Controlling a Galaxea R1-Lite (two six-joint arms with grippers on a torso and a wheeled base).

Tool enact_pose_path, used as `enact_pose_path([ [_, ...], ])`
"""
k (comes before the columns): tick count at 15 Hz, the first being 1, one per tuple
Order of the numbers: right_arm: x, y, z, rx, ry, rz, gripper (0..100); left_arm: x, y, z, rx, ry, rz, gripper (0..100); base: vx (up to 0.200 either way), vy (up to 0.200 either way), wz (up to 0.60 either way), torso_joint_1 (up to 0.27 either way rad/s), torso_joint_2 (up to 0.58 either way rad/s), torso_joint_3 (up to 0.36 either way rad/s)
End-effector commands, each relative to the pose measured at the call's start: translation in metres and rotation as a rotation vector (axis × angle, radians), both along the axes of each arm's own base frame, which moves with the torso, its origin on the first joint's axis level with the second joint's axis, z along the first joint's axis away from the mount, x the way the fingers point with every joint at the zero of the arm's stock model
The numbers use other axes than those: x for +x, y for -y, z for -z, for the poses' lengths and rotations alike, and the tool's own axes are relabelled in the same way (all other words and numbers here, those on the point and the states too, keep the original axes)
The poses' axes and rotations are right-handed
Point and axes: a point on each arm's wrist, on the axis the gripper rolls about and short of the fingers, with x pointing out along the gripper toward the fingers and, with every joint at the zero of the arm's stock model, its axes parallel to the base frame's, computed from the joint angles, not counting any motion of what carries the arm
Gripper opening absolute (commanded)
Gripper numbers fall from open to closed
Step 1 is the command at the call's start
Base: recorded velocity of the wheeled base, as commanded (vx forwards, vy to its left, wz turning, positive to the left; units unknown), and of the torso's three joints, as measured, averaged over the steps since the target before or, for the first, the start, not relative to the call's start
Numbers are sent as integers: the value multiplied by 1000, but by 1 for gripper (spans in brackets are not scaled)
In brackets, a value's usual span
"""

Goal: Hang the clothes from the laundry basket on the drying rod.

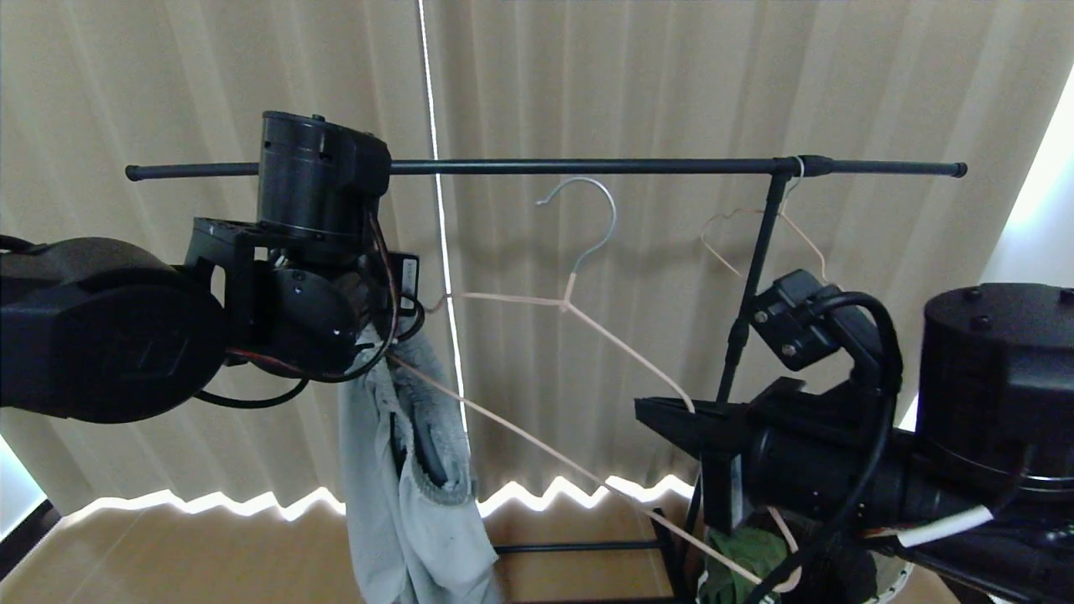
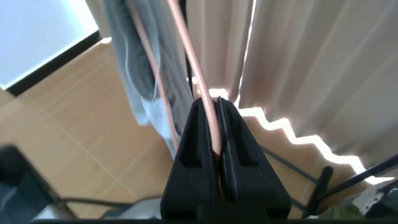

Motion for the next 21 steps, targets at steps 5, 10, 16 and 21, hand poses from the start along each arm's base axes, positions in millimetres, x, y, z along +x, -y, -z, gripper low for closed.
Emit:
enact_pose_path([
  [5, 38, -45, 14, 3, -54, 20, 0, -24, -2, -12, -42, 48, 7, 0, 0, 0, 0, 0, 0, 0],
  [10, 58, -69, 23, 17, -75, 33, 0, -52, 13, -27, -92, 87, 107, 0, 0, 0, 0, 0, 0, 0],
  [16, 62, -73, 15, 43, -57, 35, 0, -78, 25, -18, -112, 88, 234, 0, 0, 0, 0, 0, 0, 0],
  [21, 64, -72, 1, 79, -24, 38, 0, -97, 11, -5, -163, 55, 424, 0, 0, 0, 0, 0, 0, 0],
])
